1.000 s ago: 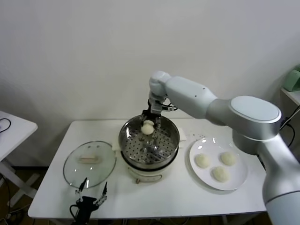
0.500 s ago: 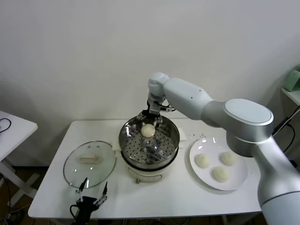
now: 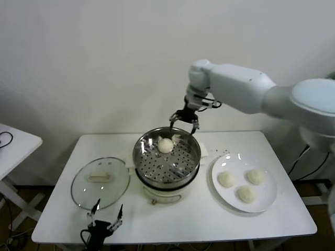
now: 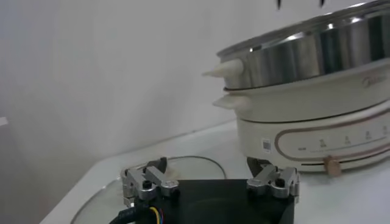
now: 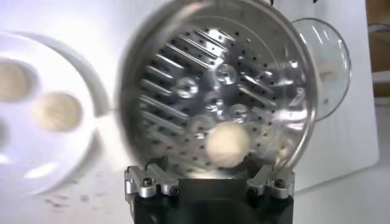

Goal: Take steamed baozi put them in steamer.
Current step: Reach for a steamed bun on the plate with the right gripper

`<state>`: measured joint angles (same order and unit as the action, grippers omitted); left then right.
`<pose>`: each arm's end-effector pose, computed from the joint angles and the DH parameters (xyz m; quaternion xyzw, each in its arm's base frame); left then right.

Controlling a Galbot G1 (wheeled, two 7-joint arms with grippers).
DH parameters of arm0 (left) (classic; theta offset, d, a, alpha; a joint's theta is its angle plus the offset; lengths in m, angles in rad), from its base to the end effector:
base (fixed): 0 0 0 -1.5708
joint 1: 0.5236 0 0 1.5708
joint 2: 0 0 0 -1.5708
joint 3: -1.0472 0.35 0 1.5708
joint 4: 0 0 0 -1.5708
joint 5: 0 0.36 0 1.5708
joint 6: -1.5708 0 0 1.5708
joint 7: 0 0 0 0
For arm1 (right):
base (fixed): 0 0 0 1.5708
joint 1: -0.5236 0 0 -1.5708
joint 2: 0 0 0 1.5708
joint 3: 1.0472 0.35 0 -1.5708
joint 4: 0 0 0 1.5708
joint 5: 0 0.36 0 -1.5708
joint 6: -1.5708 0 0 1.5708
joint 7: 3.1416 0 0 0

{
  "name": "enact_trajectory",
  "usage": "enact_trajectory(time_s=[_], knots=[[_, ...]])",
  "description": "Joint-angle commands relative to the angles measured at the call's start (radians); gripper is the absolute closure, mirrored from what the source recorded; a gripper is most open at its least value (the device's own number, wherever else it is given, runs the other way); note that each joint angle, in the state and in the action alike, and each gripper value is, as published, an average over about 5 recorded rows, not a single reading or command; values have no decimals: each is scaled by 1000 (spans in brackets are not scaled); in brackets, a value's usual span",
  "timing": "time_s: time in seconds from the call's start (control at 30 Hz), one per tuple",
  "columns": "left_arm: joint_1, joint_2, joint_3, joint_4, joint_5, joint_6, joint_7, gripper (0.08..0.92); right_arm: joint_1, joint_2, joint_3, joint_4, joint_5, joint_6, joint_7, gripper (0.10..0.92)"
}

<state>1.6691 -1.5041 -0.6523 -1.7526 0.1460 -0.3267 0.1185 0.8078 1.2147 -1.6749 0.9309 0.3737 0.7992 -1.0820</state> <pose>0.1215 0.0643 -0.4332 -0.0493 -0.9886 -0.1262 0.0658 0.6340 0.0221 0.0085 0.6993 -0.1947 0.6864 0.0439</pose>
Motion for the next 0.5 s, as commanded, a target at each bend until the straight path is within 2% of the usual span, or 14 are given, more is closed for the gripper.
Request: enact_trajectory(time_s=[0.03,0.23,0.5], knots=[[-1,-1,2,0,2,0,0,177,161,-287,-271,205,188,-575,56,203],[-5,-1,6,1,4,1,2,177,138,-399,-299,302,238,-707,113,203],[-12,-1,4,2,1,-1,2,177,54,-491,-259,451,319,-971,208,203]])
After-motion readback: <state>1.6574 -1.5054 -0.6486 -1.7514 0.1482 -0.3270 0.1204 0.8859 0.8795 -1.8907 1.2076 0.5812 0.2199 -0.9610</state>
